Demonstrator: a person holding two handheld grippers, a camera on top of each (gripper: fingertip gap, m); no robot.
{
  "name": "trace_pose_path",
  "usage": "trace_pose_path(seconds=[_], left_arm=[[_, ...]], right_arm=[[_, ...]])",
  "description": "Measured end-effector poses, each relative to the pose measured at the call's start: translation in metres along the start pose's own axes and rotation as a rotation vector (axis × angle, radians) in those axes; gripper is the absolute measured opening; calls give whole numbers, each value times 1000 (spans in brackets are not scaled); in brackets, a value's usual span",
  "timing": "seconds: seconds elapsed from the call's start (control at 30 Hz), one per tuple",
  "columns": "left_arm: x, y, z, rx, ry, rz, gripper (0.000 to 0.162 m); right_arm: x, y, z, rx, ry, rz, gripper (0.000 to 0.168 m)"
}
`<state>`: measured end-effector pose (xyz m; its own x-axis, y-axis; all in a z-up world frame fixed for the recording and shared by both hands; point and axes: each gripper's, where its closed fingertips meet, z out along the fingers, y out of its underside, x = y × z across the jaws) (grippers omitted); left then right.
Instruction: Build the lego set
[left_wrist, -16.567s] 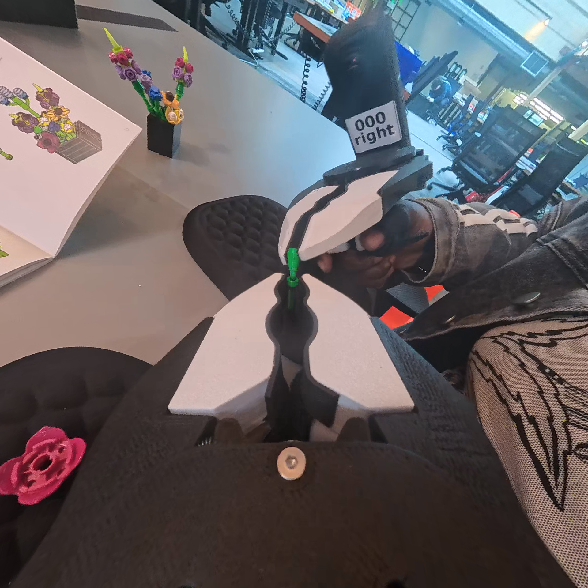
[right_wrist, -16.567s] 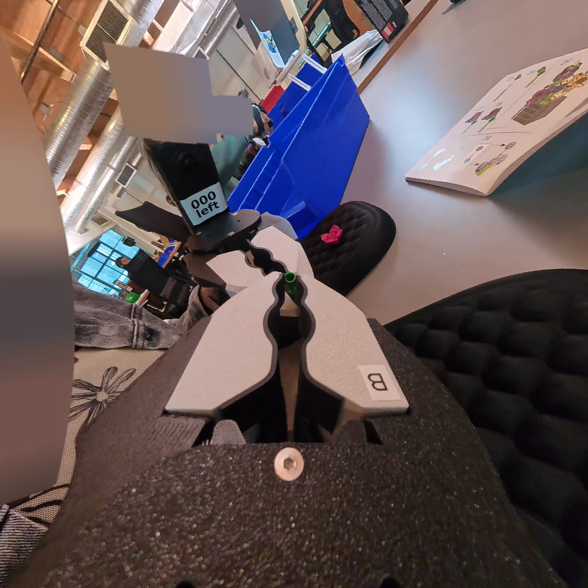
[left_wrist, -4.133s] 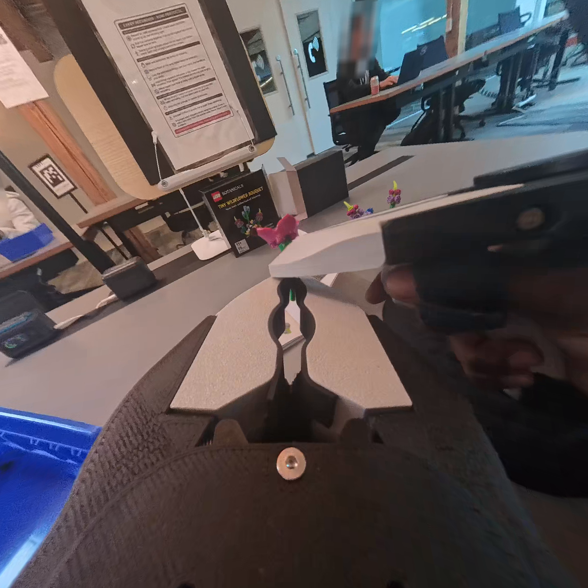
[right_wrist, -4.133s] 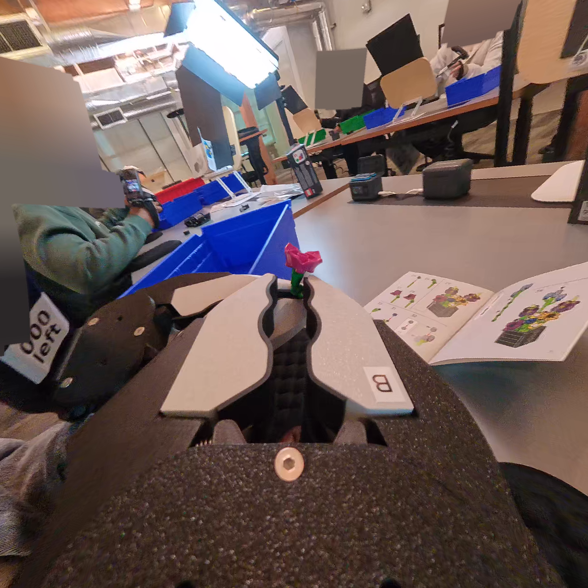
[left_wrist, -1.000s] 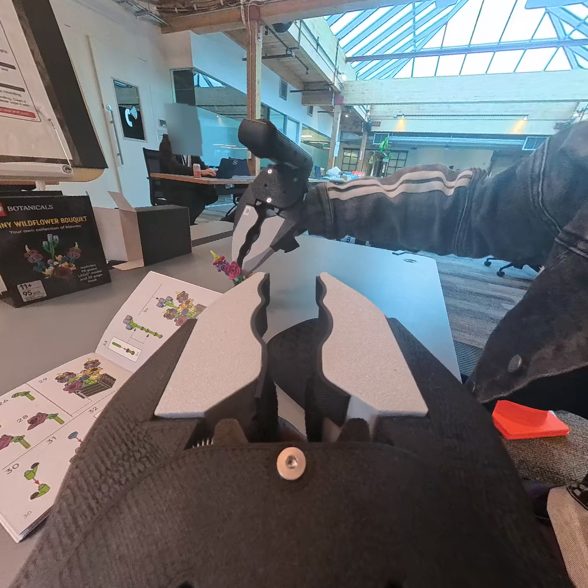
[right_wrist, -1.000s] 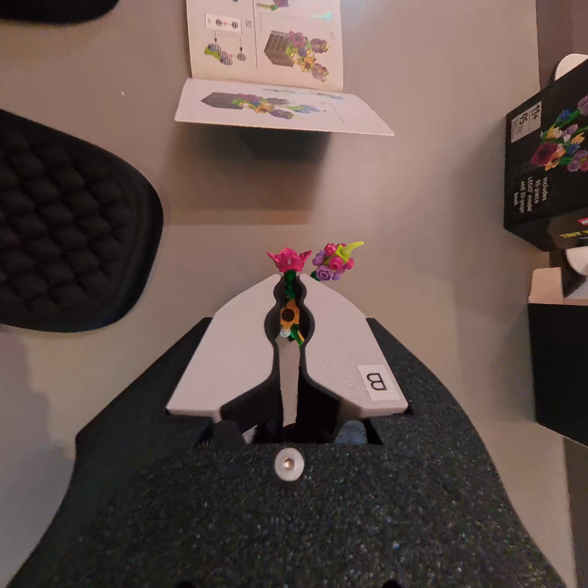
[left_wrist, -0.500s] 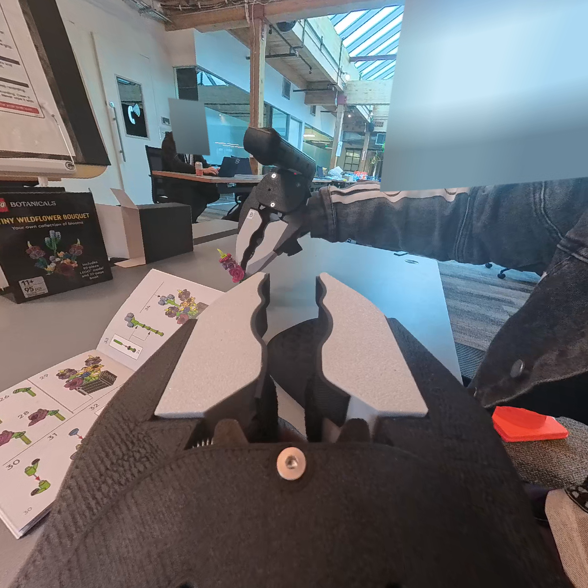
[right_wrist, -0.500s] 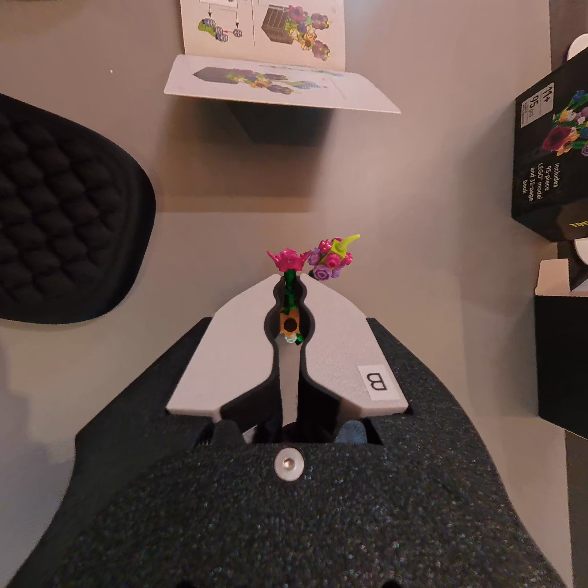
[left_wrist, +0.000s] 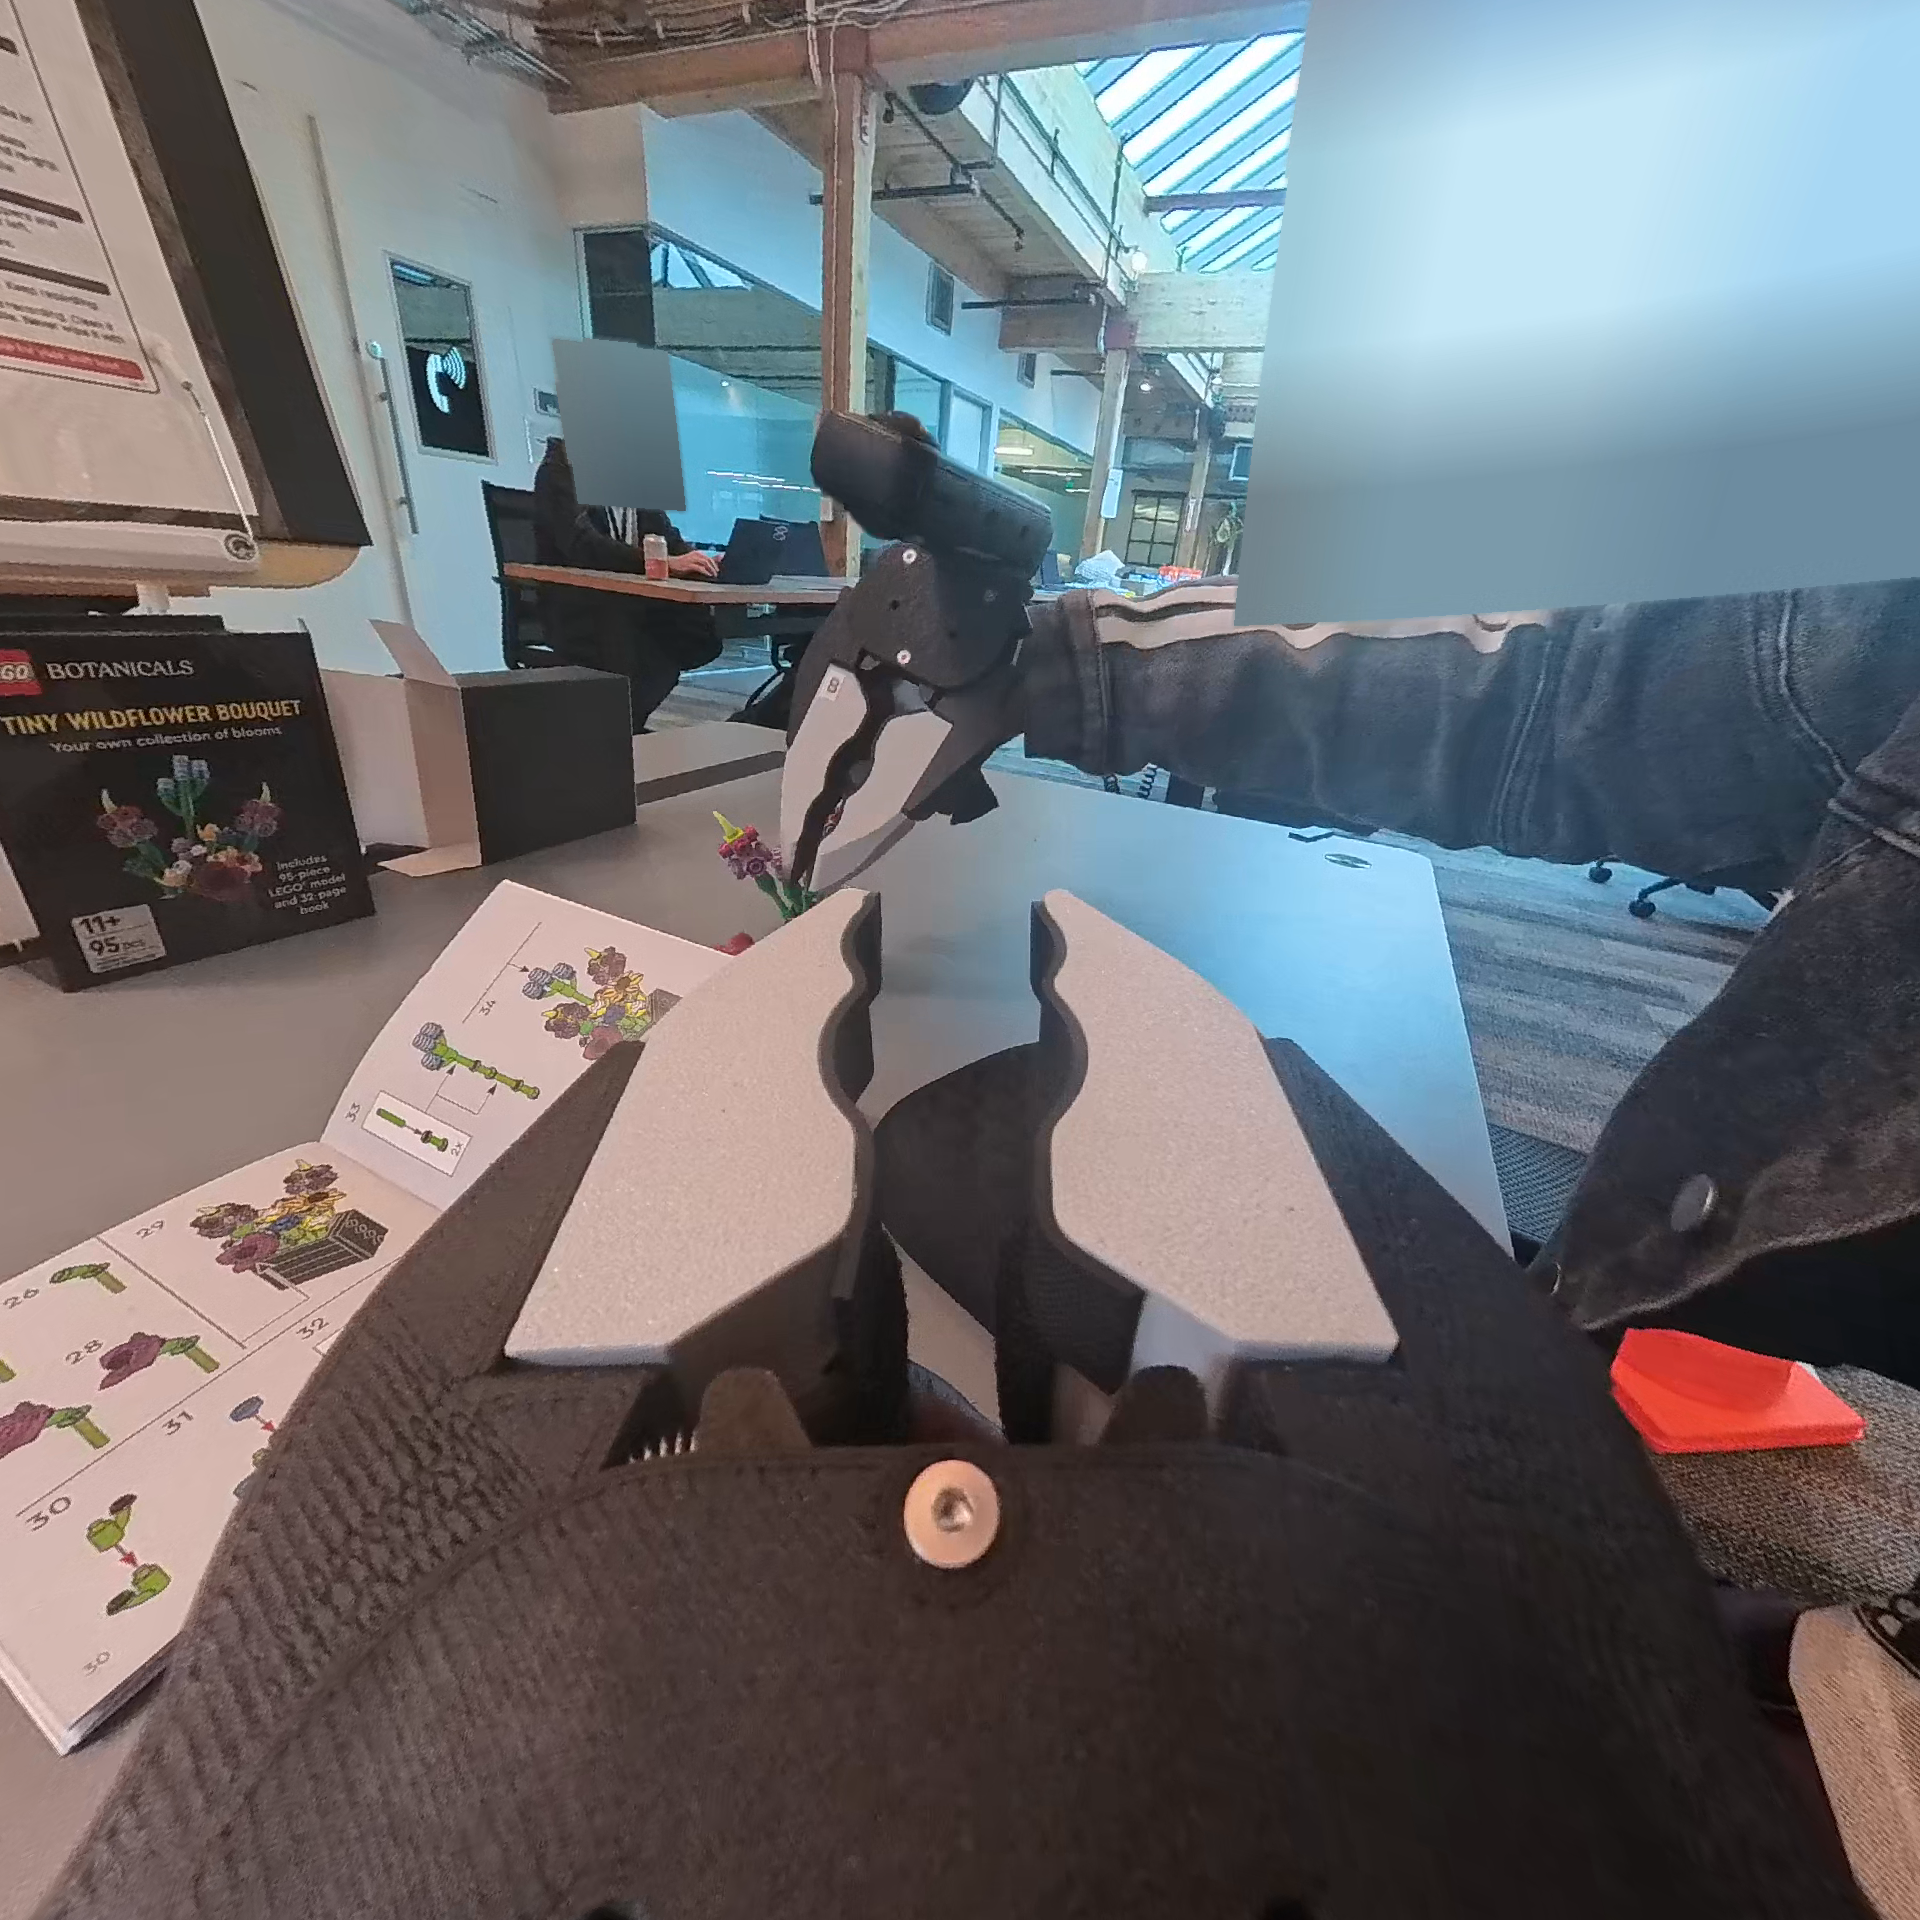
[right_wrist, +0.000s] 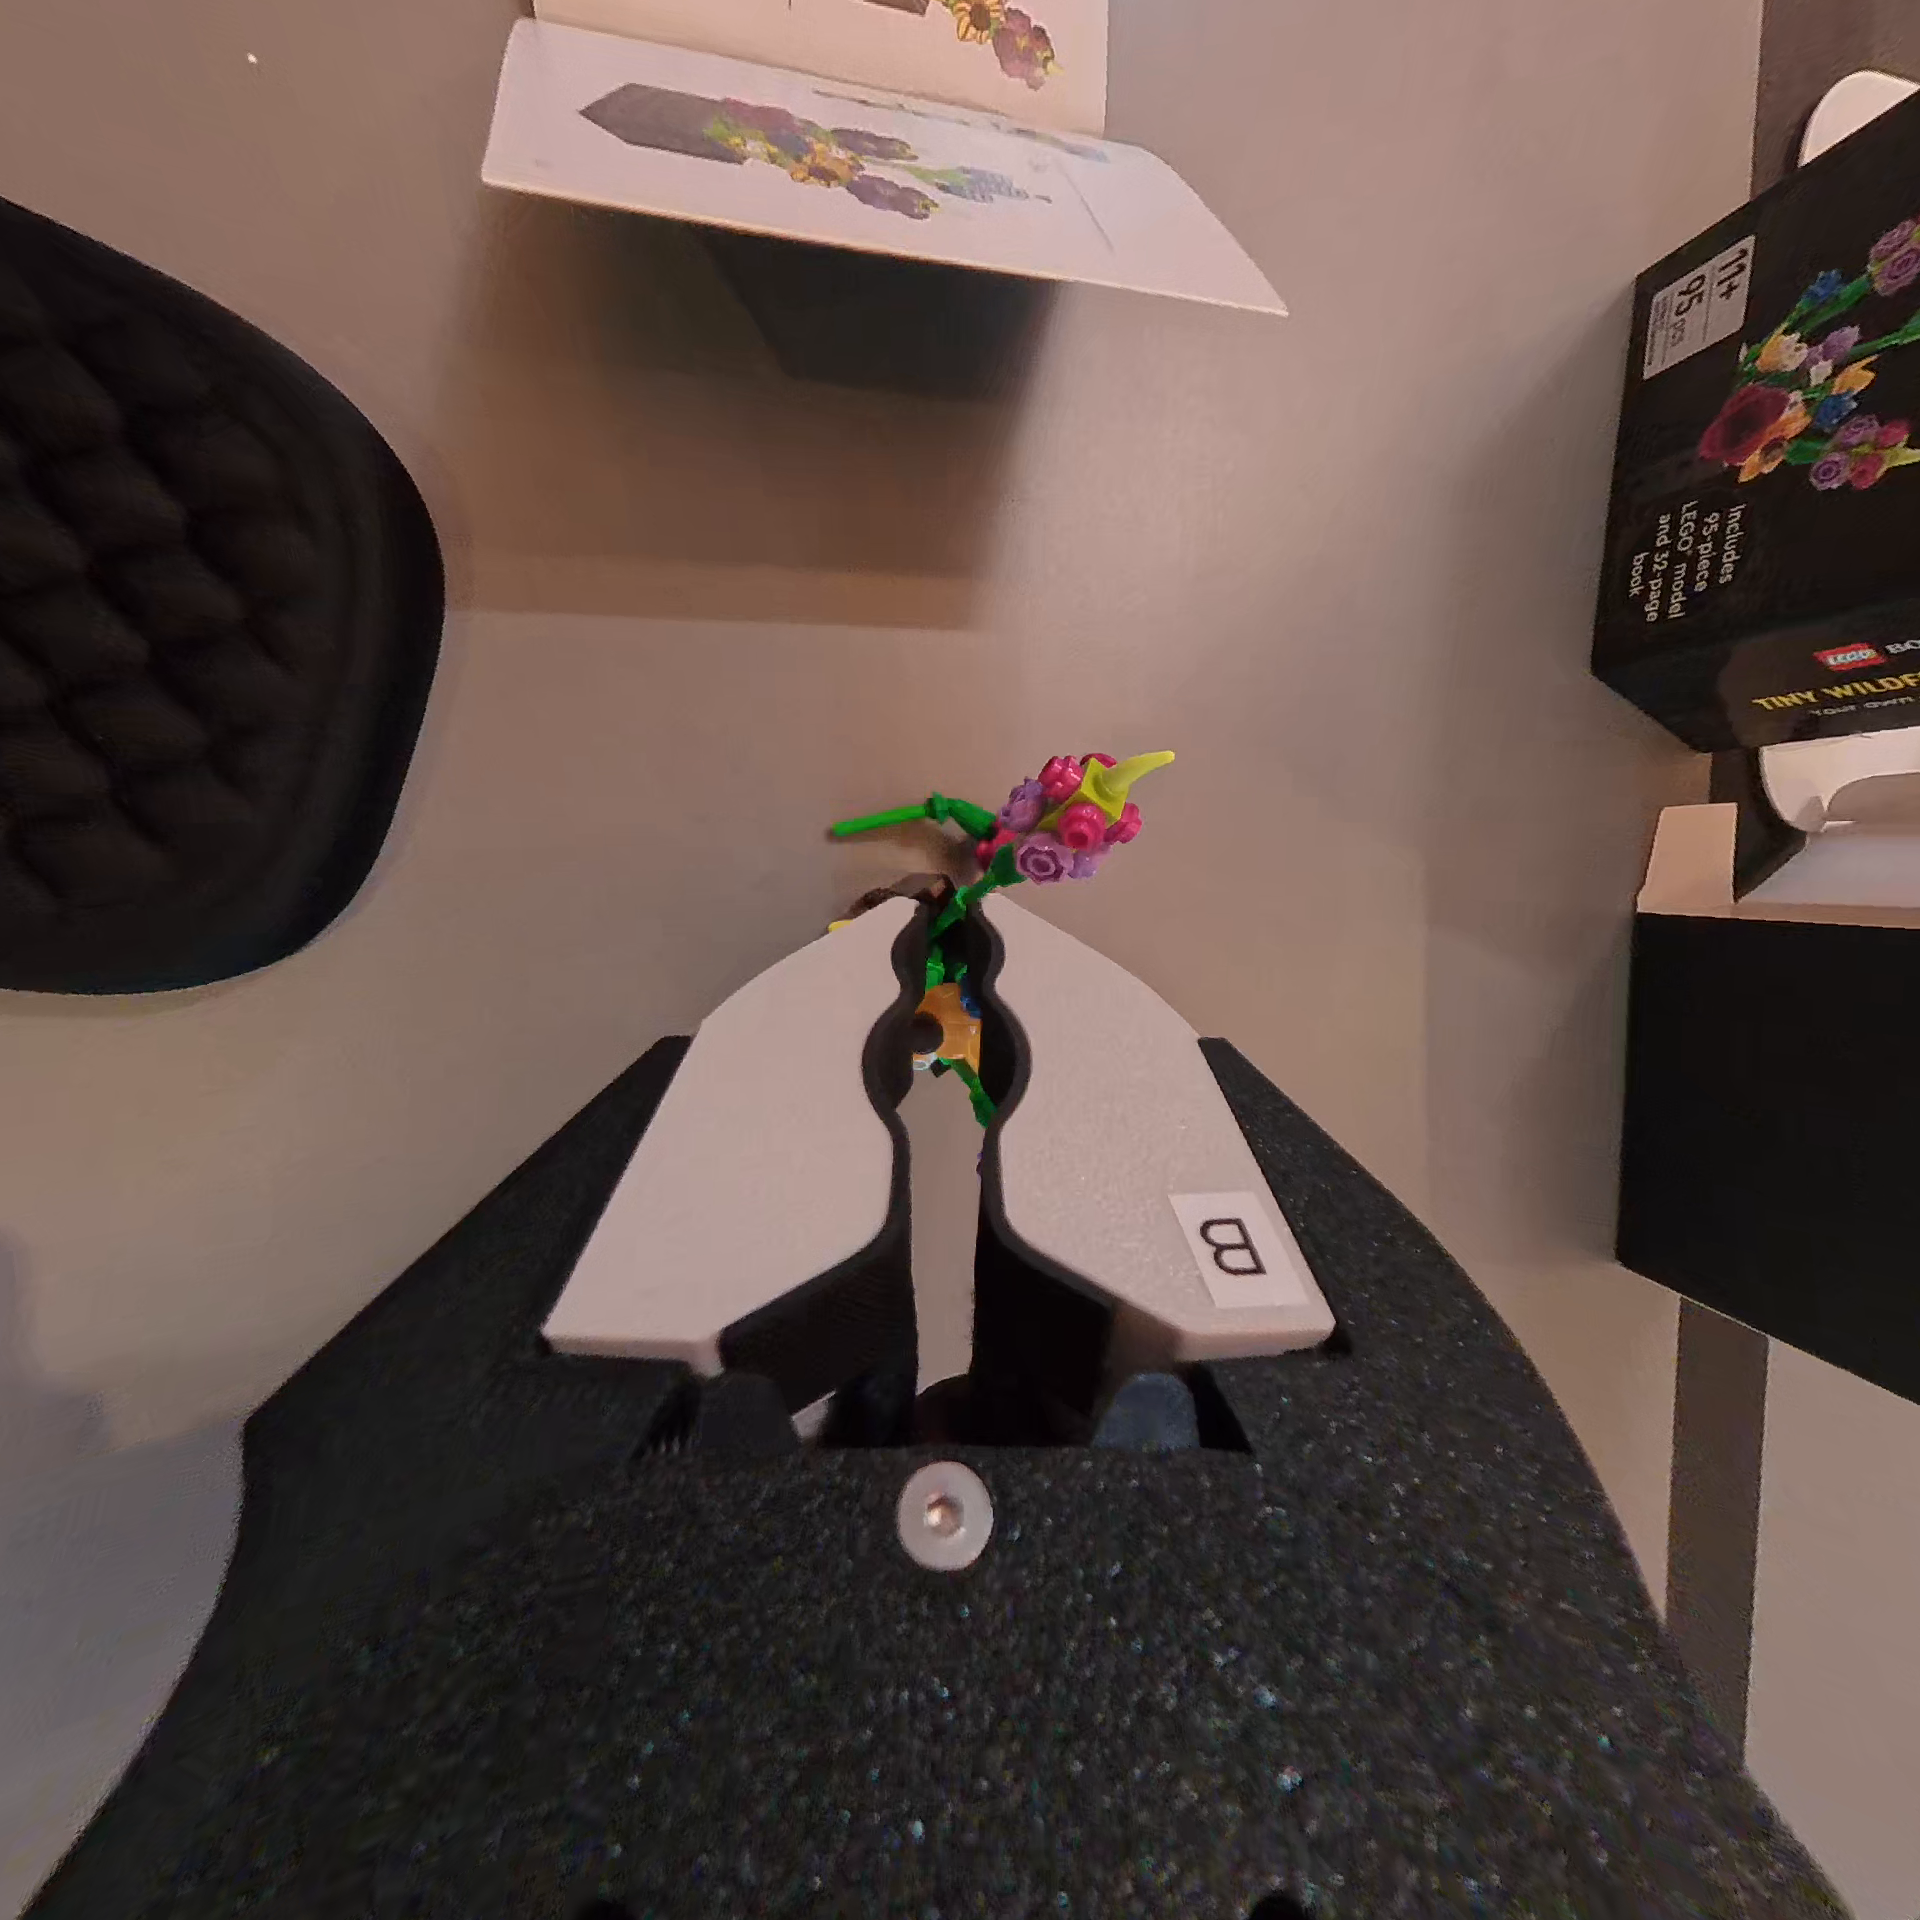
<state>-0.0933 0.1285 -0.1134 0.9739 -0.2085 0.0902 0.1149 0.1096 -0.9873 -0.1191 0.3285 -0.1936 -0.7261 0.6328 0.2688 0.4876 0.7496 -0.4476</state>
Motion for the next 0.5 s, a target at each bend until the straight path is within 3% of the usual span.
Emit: trace_pose_path(seconds=[0.1,0.23,0.3,0.4,0.5], left_arm=[[1,0,0,1,1,5,28],[2,1,1,-11,3,12,28],[4,2,3,-25,10,25,28],[9,9,9,-101,21,62,28],[9,24,21,-270,18,127,28]], right_arm=[[-1,-7,-11,33,29,39,8],[0,-26,-41,230,175,163,16],[-7,-23,-48,331,179,253,33],[-15,8,-35,384,106,416,72],[-17,32,-14,412,74,447,78]])
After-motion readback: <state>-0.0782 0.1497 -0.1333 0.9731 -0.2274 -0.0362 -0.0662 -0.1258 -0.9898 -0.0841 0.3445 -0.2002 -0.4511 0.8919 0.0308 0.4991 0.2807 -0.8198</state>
